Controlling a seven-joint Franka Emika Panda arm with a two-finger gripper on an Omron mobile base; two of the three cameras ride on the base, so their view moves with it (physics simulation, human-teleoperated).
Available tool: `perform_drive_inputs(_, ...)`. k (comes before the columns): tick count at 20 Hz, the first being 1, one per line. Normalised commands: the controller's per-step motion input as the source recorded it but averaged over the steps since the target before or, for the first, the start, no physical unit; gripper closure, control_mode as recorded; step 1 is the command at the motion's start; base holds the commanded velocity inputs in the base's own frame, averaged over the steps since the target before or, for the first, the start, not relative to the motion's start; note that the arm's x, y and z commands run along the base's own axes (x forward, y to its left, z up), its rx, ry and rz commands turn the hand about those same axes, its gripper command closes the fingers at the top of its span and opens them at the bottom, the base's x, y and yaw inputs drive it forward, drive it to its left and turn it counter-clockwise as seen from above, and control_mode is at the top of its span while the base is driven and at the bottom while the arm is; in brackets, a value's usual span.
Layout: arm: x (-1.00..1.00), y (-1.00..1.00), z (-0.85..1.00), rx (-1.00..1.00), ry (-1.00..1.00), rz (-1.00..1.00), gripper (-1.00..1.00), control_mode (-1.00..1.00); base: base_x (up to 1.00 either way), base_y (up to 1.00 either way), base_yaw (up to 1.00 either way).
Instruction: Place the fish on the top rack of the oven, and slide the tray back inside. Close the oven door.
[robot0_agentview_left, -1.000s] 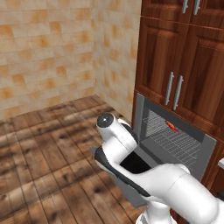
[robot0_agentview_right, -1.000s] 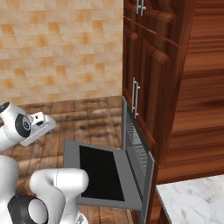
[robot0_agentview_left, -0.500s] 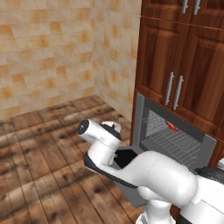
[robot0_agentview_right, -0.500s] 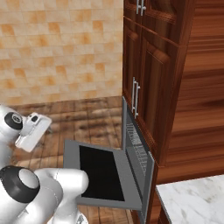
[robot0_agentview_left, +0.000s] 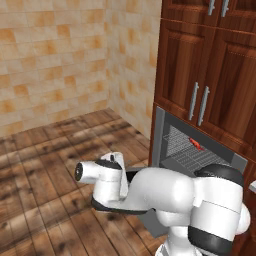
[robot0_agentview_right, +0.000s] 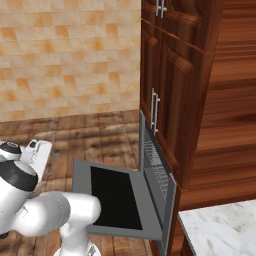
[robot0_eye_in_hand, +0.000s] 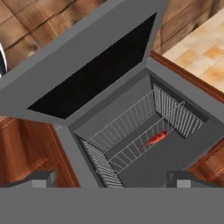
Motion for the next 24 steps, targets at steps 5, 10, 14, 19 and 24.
perform_drive_inputs(5, 0.08, 0.62, -0.59, -0.15, 0.12, 0.06, -1.00, -1.00, 0.00, 0.00, 0.00)
perform_drive_inputs(10, 0.20, 0.54, -0.58, -0.06, 0.17, 0.01, -1.00, -1.00, 0.00, 0.00, 0.00)
perform_drive_inputs(14, 0.27, 0.36, -0.59, -0.08, 0.18, 0.01, -1.00, -1.00, 0.00, 0.00, 0.00)
perform_drive_inputs(19, 0.31, 0.26, -0.69, -0.18, 0.21, 0.00, -1.00, -1.00, 0.00, 0.00, 0.00)
perform_drive_inputs(24, 0.24, 0.41, -0.64, -0.26, 0.10, 0.00, -1.00, -1.00, 0.00, 0.00, 0.00)
